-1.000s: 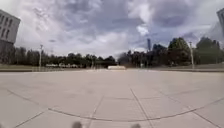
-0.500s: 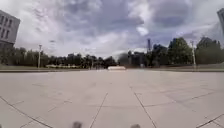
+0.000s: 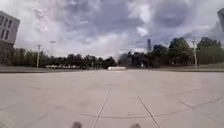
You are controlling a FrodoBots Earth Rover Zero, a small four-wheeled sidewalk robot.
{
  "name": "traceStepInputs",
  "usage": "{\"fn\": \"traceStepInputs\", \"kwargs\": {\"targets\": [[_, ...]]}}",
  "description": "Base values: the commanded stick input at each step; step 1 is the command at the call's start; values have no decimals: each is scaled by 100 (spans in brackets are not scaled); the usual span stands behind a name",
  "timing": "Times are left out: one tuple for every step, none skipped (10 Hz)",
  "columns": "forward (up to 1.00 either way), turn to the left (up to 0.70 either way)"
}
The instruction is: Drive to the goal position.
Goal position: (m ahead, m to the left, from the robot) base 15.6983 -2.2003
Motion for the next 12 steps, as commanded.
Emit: {"fn": "traceStepInputs", "kwargs": {"targets": [[70, 0], [70, 0], [70, 0], [70, 0], [70, 0], [70, 0], [70, 0], [70, 0], [70, 0], [70, 0], [70, 0], [70, 0]]}}
